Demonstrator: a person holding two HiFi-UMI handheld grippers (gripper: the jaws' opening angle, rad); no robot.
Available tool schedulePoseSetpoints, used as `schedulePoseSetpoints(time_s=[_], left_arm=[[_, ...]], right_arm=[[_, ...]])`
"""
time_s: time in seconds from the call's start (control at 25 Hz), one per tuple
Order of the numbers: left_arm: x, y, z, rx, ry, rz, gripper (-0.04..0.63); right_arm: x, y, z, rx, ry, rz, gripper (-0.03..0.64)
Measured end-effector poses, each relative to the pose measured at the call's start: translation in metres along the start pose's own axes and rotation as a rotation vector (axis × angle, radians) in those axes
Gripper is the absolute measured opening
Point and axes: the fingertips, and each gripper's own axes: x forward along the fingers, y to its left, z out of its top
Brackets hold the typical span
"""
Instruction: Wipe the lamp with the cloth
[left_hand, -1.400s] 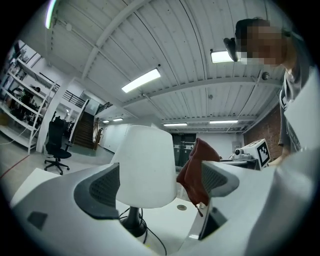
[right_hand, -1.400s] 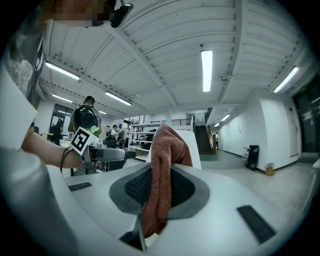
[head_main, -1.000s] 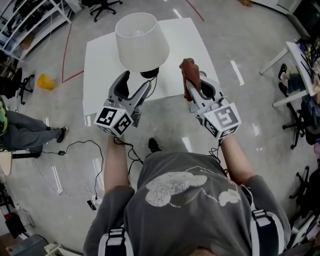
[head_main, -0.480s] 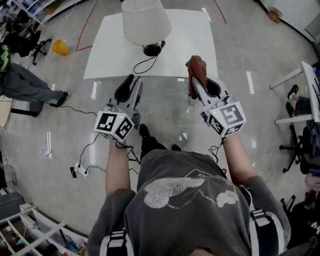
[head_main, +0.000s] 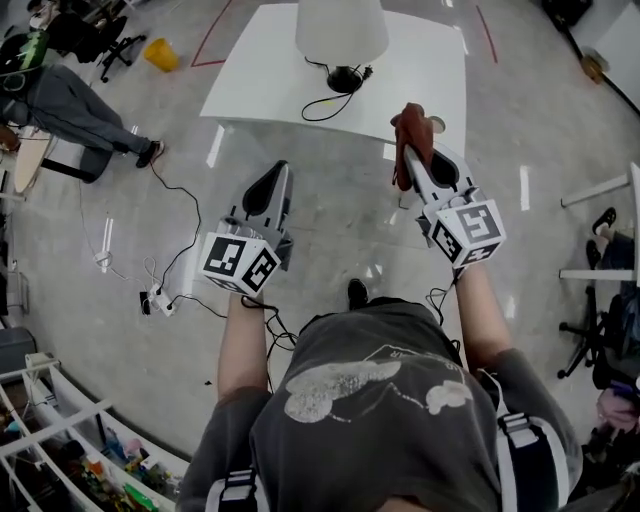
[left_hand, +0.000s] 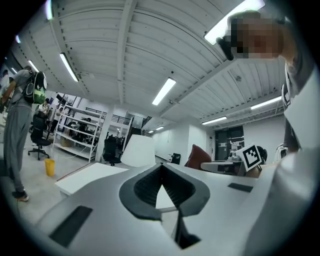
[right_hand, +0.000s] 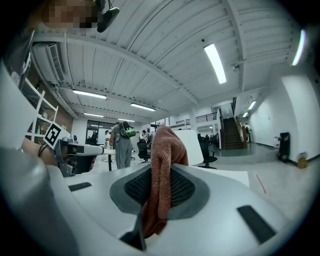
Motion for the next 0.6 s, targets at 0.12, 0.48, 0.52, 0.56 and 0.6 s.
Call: schedulePoseSetpoints(time_s=[0.12,0.48,0.52,0.56,0.6], left_arm=[[-0.017,-0.008,-0.010,-0.024,-0.004,0.025,0.008],[-0.086,-0.078,-0.029,-0.047,-0.011,0.078,0.008],[-0.092,-0.088,-0.029,-0.044,-0.016,0.085,0.008],[-0.097,-0.097,-0.029,-0.039,-0.020,0.093,0.008],[-0.102,-0.107,-0.029,-0.033,-0.024,0.101,0.008]], right_arm=[[-0.006,0.004,-0.005,-0.007,0.017,0.012,0.058],[-0.060,0.029,-0.022,0.007,0.045,0.064,0.058],[-0.068,0.031,-0.023,0.005,0.047,0.073,0.058],[-0.076,0.032,-0.024,0.004,0.050,0.082,0.057],[-0.085,0.033,-0.026,0.004,0.054,0.090,0.058]])
